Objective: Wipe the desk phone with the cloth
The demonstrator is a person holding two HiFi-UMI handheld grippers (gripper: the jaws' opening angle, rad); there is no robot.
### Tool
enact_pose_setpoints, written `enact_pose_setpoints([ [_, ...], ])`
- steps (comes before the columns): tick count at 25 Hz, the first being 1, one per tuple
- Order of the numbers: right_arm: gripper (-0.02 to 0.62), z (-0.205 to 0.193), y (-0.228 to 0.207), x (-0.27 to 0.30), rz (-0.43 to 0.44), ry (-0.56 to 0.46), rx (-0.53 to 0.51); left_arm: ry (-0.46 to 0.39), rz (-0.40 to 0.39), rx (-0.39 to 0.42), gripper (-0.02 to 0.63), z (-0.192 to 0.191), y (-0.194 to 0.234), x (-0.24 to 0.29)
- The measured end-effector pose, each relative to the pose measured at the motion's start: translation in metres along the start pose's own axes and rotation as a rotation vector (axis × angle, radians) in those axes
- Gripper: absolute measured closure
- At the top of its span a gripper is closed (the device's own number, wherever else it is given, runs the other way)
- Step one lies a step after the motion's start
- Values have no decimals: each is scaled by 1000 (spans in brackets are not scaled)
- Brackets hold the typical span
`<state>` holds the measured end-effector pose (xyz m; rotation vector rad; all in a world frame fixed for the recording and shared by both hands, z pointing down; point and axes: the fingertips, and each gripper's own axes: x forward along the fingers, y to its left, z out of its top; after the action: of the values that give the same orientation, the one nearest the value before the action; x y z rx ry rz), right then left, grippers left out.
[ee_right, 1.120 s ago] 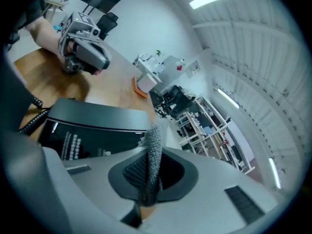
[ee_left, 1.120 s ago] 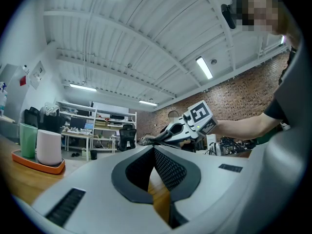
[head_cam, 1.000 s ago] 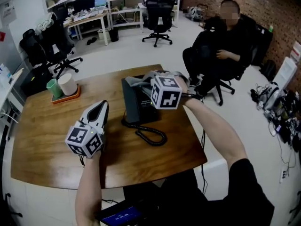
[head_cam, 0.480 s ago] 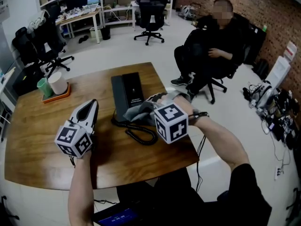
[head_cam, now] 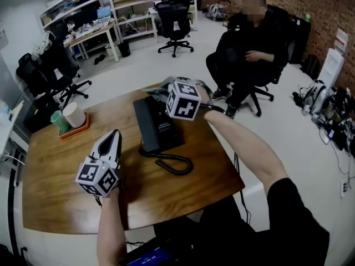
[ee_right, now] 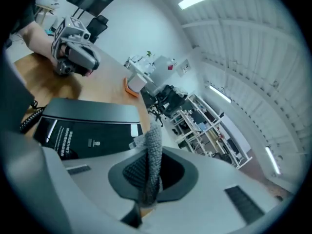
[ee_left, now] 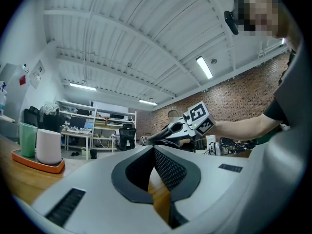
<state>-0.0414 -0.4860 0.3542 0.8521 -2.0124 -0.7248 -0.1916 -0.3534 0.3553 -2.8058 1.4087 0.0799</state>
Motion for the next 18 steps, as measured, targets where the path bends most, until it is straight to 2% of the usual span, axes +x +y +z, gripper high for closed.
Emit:
enact_pose_setpoints([
  [4,571,0,29,-14,64,8,-100,1,-5,6,614,2,-1,-1],
  [10,571,-2,111,-69,206,-18,-291,7,-8,12,615,4,-2,0],
  [14,571,-7,162,-99,353,-6,-459,7,-11,13,614,4,1,2],
  [16,570,-9,164,-103,420,18,-503,9,-14,9,615,3,3,2],
  [18,570,0,133,-89,373,15,-438,12,-9,0,614,0,6,1],
])
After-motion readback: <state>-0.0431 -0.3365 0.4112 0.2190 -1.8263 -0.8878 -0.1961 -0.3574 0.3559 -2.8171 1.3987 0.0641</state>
